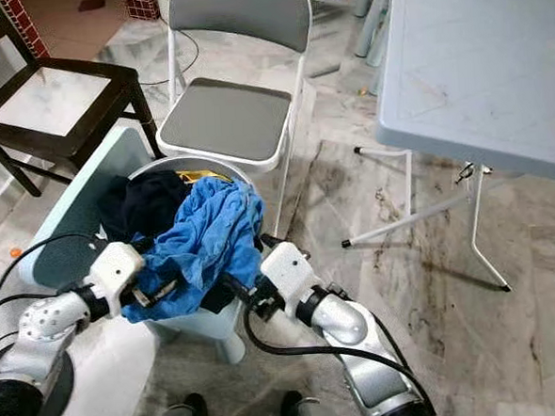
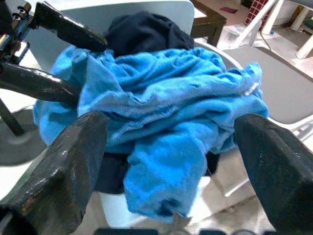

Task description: Hang hanger

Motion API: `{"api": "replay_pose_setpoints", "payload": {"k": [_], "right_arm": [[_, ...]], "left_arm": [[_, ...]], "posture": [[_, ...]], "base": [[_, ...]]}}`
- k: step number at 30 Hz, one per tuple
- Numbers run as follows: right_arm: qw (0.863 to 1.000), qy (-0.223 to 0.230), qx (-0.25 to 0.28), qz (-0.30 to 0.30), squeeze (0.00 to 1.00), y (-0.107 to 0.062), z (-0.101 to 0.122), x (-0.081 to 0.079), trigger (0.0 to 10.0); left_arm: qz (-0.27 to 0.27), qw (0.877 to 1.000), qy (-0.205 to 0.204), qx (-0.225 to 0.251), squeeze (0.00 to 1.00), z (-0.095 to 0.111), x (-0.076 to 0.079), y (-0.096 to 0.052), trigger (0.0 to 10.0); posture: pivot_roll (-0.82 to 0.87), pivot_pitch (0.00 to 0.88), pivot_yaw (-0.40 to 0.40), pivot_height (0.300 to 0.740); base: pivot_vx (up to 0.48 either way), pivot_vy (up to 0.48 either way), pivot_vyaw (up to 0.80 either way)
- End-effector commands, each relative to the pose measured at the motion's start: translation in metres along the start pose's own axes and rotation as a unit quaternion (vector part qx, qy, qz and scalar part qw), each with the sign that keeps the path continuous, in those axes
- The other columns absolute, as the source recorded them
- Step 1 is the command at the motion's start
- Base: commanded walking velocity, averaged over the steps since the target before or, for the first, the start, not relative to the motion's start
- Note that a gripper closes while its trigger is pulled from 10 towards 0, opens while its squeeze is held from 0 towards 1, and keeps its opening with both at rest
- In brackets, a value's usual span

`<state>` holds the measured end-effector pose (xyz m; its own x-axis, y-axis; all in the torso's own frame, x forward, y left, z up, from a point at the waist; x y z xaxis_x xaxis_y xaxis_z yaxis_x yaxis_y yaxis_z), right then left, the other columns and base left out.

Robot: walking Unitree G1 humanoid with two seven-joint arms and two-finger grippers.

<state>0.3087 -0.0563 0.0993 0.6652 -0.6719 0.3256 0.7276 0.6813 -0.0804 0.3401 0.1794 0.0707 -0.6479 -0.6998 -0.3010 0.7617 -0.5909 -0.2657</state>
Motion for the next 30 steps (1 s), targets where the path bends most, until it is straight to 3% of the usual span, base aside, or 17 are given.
{"api": "replay_pose_setpoints", "payload": {"k": [1, 9, 20, 30], "right_arm": [[1.0, 0.002, -0.008, 0.001, 0.0, -0.003, -0.004, 0.002, 10.0], [1.0, -0.008, -0.013, -0.015, 0.0, -0.007, -0.006, 0.012, 10.0], [1.0, -0.019, -0.017, -0.015, 0.0, -0.005, -0.007, 0.014, 10.0], [0.999, -0.03, -0.017, -0.001, 0.0, -0.002, -0.008, 0.01, 10.0]], "left_arm": [[-0.016, 1.0, 0.007, -0.013, 0.0, -0.006, 0.007, 0.001, 0.0], [-0.032, 0.999, 0.035, -0.022, 0.0, -0.018, 0.021, -0.003, 0.0], [-0.03, 0.998, 0.058, -0.025, 0.0, -0.029, 0.041, -0.011, 0.0], [0.013, 0.995, 0.094, -0.016, 0.0, -0.027, 0.048, -0.008, 0.0]], "posture": [[0.11, 0.267, -0.077, 0.74], [0.1, 0.271, -0.074, 0.74], [0.13, 0.27, -0.082, 0.74], [0.14, 0.273, -0.094, 0.74]], "base": [[0.0, 0.0, 0.0], [0.0, 0.0, 0.0], [0.0, 0.0, 0.0], [0.0, 0.0, 0.0]]}}
Point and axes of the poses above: a point about 5 cm out from each wrist's last joint towards the gripper, its own y axis pointing out of the wrist towards the gripper, its own z axis along the axis of the wrist's last joint, x = y × z, the point moved 4 cm from there along y, pointing out of the wrist towards the gripper, and after that the axes turned 5 degrees about -y, right-handed, at the moved point
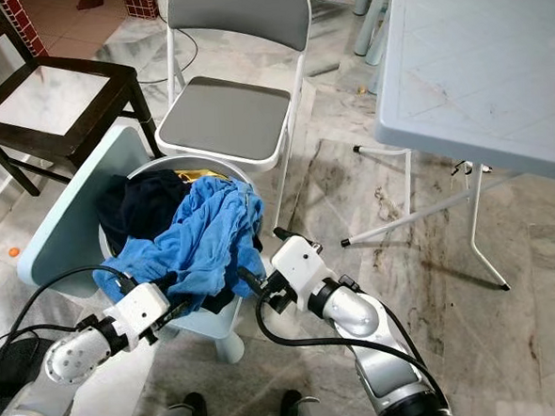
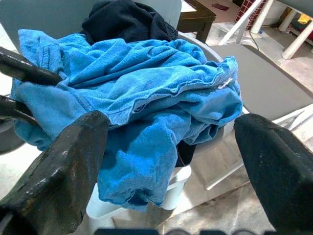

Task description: Hang hanger

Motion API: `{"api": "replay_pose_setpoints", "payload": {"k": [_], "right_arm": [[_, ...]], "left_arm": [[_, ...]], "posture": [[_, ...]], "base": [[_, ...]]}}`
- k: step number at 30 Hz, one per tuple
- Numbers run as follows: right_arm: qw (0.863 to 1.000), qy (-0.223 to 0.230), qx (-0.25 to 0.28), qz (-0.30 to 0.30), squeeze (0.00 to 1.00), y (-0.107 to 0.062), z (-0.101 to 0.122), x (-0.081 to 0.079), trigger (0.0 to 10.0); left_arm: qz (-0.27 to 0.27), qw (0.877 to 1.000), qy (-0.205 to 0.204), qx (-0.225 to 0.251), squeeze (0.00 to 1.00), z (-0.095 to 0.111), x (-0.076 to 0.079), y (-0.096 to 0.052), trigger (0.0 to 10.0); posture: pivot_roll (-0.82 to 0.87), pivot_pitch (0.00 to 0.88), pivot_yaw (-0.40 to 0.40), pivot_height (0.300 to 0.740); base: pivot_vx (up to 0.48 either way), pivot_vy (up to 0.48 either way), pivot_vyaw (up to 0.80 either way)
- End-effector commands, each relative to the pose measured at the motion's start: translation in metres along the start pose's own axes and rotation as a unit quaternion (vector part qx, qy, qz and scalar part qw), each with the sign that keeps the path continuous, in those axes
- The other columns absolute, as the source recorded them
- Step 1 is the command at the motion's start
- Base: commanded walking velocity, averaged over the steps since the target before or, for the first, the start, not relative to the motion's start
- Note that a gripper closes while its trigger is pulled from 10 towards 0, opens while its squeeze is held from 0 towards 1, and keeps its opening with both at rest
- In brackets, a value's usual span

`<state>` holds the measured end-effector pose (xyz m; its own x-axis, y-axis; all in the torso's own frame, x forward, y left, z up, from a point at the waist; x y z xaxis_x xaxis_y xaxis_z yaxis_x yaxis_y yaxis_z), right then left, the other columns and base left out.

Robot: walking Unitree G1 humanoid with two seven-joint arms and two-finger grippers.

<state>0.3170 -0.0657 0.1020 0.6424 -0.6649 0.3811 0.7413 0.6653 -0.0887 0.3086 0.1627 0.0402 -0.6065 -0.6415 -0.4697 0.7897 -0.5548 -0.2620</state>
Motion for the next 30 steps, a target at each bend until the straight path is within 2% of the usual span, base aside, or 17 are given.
{"api": "replay_pose_setpoints", "payload": {"k": [1, 2, 3, 6, 7, 12, 15, 18, 21, 24, 30], "right_arm": [[1.0, -0.001, -0.009, 0.008, 0.0, -0.001, -0.006, -0.003, 10.0], [1.0, -0.001, -0.009, 0.008, 0.0, -0.001, -0.006, -0.003, 10.0], [1.0, -0.001, -0.009, 0.008, 0.0, -0.001, -0.006, -0.004, 10.0], [1.0, -0.001, -0.008, 0.009, 0.0, 0.0, -0.005, -0.004, 10.0], [1.0, -0.002, -0.008, 0.01, 0.0, 0.0, -0.005, -0.005, 10.0], [1.0, -0.004, -0.009, 0.01, 0.0, 0.001, -0.006, -0.004, 10.0], [1.0, -0.006, -0.008, 0.011, 0.0, 0.002, -0.005, -0.004, 10.0], [1.0, -0.007, -0.008, 0.011, 0.0, 0.002, -0.005, -0.005, 10.0], [1.0, -0.007, -0.008, 0.011, 0.0, 0.002, -0.005, -0.005, 10.0], [1.0, -0.008, -0.007, 0.013, 0.0, 0.002, -0.006, -0.006, 10.0], [1.0, -0.007, -0.008, 0.016, 0.0, 0.002, -0.006, -0.008, 10.0]], "left_arm": [[0.018, 1.0, 0.02, -0.015, 0.0, -0.006, 0.003, -0.002, 2.5], [0.032, 0.999, 0.025, -0.016, 0.0, -0.006, 0.0, -0.002, 4.0], [0.047, 0.998, 0.03, -0.012, 0.0, -0.004, -0.004, -0.002, 10.0], [0.101, 0.995, 0.02, 0.012, 0.0, 0.006, -0.016, -0.001, 10.0], [0.103, 0.994, 0.015, 0.021, 1.0, 0.009, -0.016, -0.001, 10.0], [0.073, 0.996, 0.005, 0.041, 1.0, 0.015, 0.002, 0.002, 10.0], [0.058, 0.997, 0.014, 0.04, 1.0, 0.014, 0.015, 0.003, 10.0], [0.066, 0.997, 0.026, 0.042, 1.0, 0.016, 0.019, 0.003, 10.0], [0.078, 0.996, 0.024, 0.048, 1.0, 0.018, 0.019, 0.003, 10.0], [0.121, 0.989, 0.025, 0.081, 1.0, 0.03, 0.014, -0.003, 10.0], [0.133, 0.983, 0.033, 0.124, 1.0, 0.044, 0.004, -0.012, 10.0]], "posture": [[0.14, 0.275, -0.095, 0.74], [0.14, 0.275, -0.095, 0.74], [0.14, 0.275, -0.096, 0.74], [0.14, 0.275, -0.096, 0.74], [0.14, 0.275, -0.096, 0.74], [0.14, 0.274, -0.094, 0.74], [0.14, 0.273, -0.093, 0.74], [0.14, 0.273, -0.092, 0.74], [0.14, 0.273, -0.092, 0.74], [0.14, 0.276, -0.093, 0.74], [0.15, 0.276, -0.093, 0.74]], "base": [[0.0, 0.0, 0.0], [0.0, 0.0, 0.0], [0.0, 0.0, 0.0], [0.0, 0.0, 0.0], [0.0, 0.0, 0.0], [0.0, 0.0, 0.0], [0.0, 0.0, 0.0], [0.0, 0.0, 0.0], [0.0, 0.0, 0.0], [0.0, 0.0, 0.0], [0.0, 0.0, 0.0]]}}
Point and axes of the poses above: a point about 5 cm out from each wrist's last joint towards the gripper, its own y axis pointing out of the wrist towards the gripper, its own z axis along the axis of the wrist's last joint, x = y × z, the point moved 4 cm from there along y, pointing out of the wrist towards the gripper, and after that the axes turned 5 degrees about -y, right-handed, at the moved point
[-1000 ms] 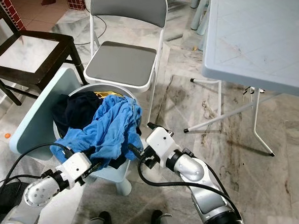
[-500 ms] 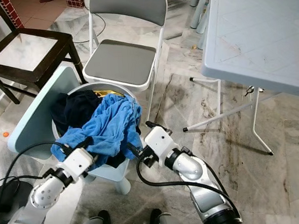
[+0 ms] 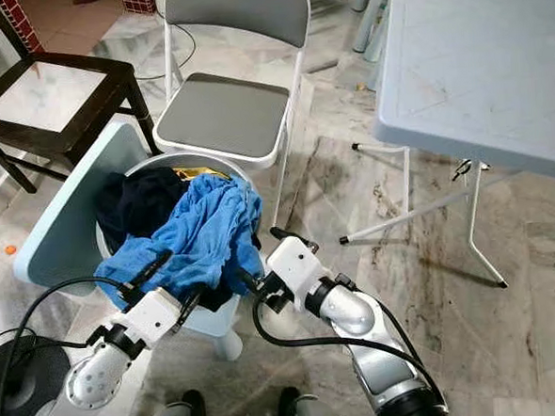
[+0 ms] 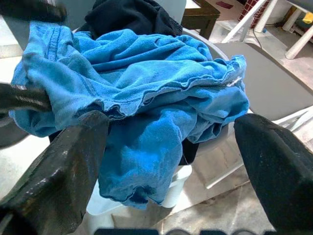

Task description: Hang hanger

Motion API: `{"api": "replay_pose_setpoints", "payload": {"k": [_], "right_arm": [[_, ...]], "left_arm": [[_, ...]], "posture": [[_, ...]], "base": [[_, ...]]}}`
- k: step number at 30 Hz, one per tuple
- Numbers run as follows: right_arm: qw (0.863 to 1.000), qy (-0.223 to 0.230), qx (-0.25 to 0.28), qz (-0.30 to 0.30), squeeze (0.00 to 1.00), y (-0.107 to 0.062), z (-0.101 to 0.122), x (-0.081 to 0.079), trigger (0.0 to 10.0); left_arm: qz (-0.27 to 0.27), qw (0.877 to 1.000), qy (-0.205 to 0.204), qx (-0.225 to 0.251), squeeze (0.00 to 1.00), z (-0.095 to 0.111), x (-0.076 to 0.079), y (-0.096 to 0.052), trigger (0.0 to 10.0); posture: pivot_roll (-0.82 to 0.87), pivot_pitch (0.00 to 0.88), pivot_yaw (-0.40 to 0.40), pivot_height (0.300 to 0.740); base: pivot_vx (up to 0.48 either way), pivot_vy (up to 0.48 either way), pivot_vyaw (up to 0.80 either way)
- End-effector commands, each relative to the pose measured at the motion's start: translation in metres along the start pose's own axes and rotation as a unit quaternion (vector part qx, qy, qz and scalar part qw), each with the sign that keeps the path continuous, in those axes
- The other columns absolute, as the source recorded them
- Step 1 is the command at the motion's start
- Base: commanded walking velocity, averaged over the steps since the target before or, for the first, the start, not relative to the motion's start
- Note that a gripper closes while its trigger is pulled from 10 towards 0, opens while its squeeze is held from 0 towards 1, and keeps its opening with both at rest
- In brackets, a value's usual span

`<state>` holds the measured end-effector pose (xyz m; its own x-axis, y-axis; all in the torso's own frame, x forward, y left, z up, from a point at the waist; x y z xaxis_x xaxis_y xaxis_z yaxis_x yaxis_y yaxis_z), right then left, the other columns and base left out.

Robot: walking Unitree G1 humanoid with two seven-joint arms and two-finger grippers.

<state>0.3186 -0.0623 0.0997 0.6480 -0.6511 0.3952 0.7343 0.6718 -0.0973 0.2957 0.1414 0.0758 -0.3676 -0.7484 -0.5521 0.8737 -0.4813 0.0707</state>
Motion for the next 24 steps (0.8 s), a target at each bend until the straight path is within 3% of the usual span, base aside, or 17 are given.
{"api": "replay_pose_setpoints", "payload": {"k": [1, 5, 8, 11, 16, 23, 24], "right_arm": [[1.0, 0.001, -0.006, 0.01, 0.0, -0.001, -0.005, -0.006, 10.0], [1.0, -0.003, -0.005, 0.015, 0.0, 0.0, -0.004, -0.008, 10.0], [1.0, -0.003, -0.005, 0.014, 0.0, 0.0, -0.005, -0.007, 10.0], [1.0, -0.003, -0.006, 0.014, 0.0, 0.0, -0.005, -0.007, 10.0], [1.0, -0.005, -0.007, 0.018, 0.0, 0.001, -0.006, -0.009, 10.0], [1.0, -0.01, -0.007, 0.022, 0.0, 0.003, -0.005, -0.009, 10.0], [1.0, -0.011, -0.008, 0.024, 0.0, 0.003, -0.006, -0.01, 10.0]], "left_arm": [[0.001, 1.0, -0.002, 0.01, 1.0, 0.002, -0.002, -0.004, 10.0], [0.014, 1.0, -0.01, 0.02, 1.0, 0.006, -0.019, -0.006, 10.0], [0.019, 0.999, -0.032, 0.018, 1.0, 0.006, -0.023, -0.008, 10.0], [-0.017, 0.997, -0.076, 0.001, 1.0, 0.002, -0.019, -0.013, 10.0], [-0.045, 0.994, -0.099, -0.02, 1.0, -0.006, -0.024, -0.016, 10.0], [-0.08, 0.991, -0.089, -0.061, 1.0, -0.022, -0.035, -0.023, 10.0], [-0.109, 0.987, -0.082, -0.082, 1.0, -0.03, -0.037, -0.027, 10.0]], "posture": [[0.15, 0.276, -0.093, 0.74], [0.16, 0.276, -0.091, 0.74], [0.16, 0.276, -0.091, 0.74], [0.16, 0.277, -0.093, 0.74], [0.17, 0.276, -0.098, 0.74], [0.17, 0.275, -0.1, 0.74], [0.17, 0.275, -0.101, 0.74]], "base": [[0.0, 0.0, 0.0], [0.0, 0.0, 0.0], [0.0, 0.0, 0.0], [0.0, 0.0, 0.0], [0.0, 0.0, 0.0], [0.0, 0.0, 0.0], [0.0, 0.0, 0.0]]}}
Point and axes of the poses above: a point about 5 cm out from each wrist's last joint towards the gripper, its own y axis pointing out of the wrist towards the gripper, its own z axis along the axis of the wrist's last joint, x = y × z, the point moved 4 cm from there along y, pointing out of the wrist towards the gripper, and after that the axes turned 5 degrees about -y, right-handed, at the moved point
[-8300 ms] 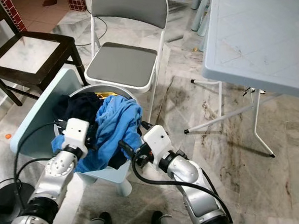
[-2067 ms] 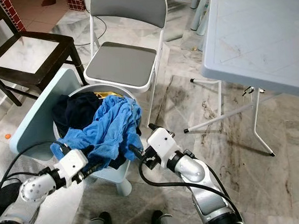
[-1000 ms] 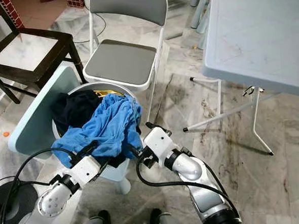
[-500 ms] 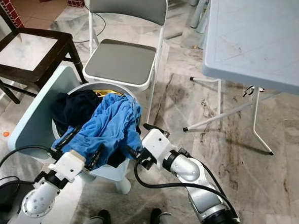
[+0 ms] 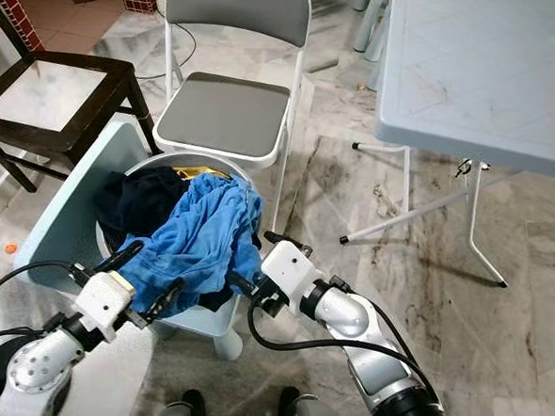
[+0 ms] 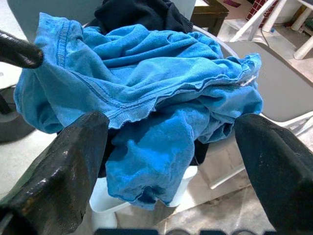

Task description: Hang hanger

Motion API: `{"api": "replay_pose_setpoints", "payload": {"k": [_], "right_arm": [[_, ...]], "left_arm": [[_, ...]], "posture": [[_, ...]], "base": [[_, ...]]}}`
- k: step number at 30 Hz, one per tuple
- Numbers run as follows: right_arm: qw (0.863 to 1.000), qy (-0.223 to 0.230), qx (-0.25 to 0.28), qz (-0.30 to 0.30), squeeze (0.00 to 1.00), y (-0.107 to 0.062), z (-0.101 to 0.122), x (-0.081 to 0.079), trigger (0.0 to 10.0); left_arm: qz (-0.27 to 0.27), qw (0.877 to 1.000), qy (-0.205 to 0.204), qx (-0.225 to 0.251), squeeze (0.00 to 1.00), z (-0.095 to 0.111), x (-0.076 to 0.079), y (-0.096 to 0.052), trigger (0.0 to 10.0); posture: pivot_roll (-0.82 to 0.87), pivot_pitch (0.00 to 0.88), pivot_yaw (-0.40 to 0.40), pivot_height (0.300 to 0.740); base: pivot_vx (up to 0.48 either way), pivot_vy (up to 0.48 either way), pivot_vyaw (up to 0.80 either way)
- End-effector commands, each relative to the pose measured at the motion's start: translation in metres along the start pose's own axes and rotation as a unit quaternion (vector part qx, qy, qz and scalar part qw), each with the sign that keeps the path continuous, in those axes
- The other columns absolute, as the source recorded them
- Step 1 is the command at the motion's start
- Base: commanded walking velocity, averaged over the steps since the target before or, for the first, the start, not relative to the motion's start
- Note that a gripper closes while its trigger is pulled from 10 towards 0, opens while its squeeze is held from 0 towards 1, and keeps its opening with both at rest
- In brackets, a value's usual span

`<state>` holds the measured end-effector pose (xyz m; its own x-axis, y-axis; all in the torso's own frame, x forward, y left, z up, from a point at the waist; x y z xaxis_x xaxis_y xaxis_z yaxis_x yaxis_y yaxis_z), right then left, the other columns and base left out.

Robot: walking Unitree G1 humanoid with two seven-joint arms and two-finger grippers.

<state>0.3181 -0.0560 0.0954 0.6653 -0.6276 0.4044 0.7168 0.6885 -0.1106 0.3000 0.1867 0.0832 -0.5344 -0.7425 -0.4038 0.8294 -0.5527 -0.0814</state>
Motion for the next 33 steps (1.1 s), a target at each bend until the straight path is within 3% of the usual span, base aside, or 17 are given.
{"api": "replay_pose_setpoints", "payload": {"k": [1, 10, 11, 12, 13, 14, 15, 16, 17, 33], "right_arm": [[1.0, -0.005, -0.007, 0.011, 0.0, -0.002, -0.004, -0.004, 10.0], [1.0, -0.009, -0.01, 0.014, 0.0, -0.003, -0.006, -0.006, 10.0], [1.0, -0.009, -0.01, 0.012, 0.0, -0.004, -0.006, -0.006, 10.0], [1.0, -0.009, -0.01, 0.012, 0.0, -0.004, -0.006, -0.006, 10.0], [1.0, -0.008, -0.011, 0.011, 0.0, -0.004, -0.007, -0.007, 10.0], [1.0, -0.008, -0.011, 0.011, 0.0, -0.004, -0.007, -0.007, 10.0], [1.0, -0.008, -0.013, 0.01, 0.0, -0.005, -0.008, -0.007, 10.0], [1.0, -0.008, -0.013, 0.009, 0.0, -0.005, -0.008, -0.007, 10.0], [1.0, -0.009, -0.014, 0.009, 0.0, -0.005, -0.008, -0.007, 10.0], [1.0, -0.013, -0.019, -0.001, 0.0, -0.007, -0.01, -0.005, 10.0]], "left_arm": [[-0.04, 0.998, 0.0, -0.046, 1.0, -0.017, -0.002, -0.008, 10.0], [-0.081, 0.994, -0.006, -0.072, 1.0, -0.021, -0.01, -0.001, 10.0], [-0.088, 0.993, -0.018, -0.079, 0.3, -0.023, -0.01, 0.001, 10.0], [-0.088, 0.993, -0.018, -0.079, 0.3, -0.023, -0.01, 0.001, 10.0], [-0.095, 0.992, -0.022, -0.081, 0.0, -0.024, -0.011, 0.003, 7.8], [-0.095, 0.992, -0.022, -0.081, 0.0, -0.024, -0.011, 0.003, 7.8], [-0.101, 0.991, -0.028, -0.08, 0.0, -0.023, -0.011, 0.007, 3.8], [-0.101, 0.991, -0.029, -0.08, 0.0, -0.023, -0.011, 0.008, 3.8], [-0.105, 0.991, -0.035, -0.08, 0.0, -0.023, -0.01, 0.008, 0.0], [-0.126, 0.987, -0.053, -0.079, 0.0, -0.032, 0.016, 0.012, 0.0]], "posture": [[0.17, 0.276, -0.102, 0.74], [0.15, 0.275, -0.096, 0.74], [0.15, 0.274, -0.093, 0.74], [0.15, 0.274, -0.093, 0.74], [0.15, 0.273, -0.091, 0.74], [0.15, 0.273, -0.091, 0.74], [0.14, 0.274, -0.089, 0.74], [0.14, 0.274, -0.089, 0.74], [0.14, 0.274, -0.089, 0.74], [0.13, 0.28, -0.08, 0.74]], "base": [[0.0, 0.0, 0.0], [0.0, 0.0, 0.0], [0.0, 0.0, 0.0], [0.0, 0.0, 0.0], [0.0, 0.0, 0.0], [0.0, 0.0, 0.0], [0.0, 0.0, 0.0], [0.0, 0.0, 0.0], [0.0, 0.0, 0.0], [0.0, 0.0, 0.0]]}}
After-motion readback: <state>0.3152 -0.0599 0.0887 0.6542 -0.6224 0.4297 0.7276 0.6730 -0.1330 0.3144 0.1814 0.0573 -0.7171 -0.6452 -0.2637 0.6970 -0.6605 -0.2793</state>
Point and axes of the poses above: a point about 5 cm out from each wrist's last joint towards the gripper, its own y axis pointing out of the wrist towards the gripper, its own z axis along the axis of the wrist's last joint, x = y × z, the point moved 4 cm from there along y, pointing out of the wrist towards the gripper, and after that the axes turned 5 degrees about -y, right-handed, at the moved point
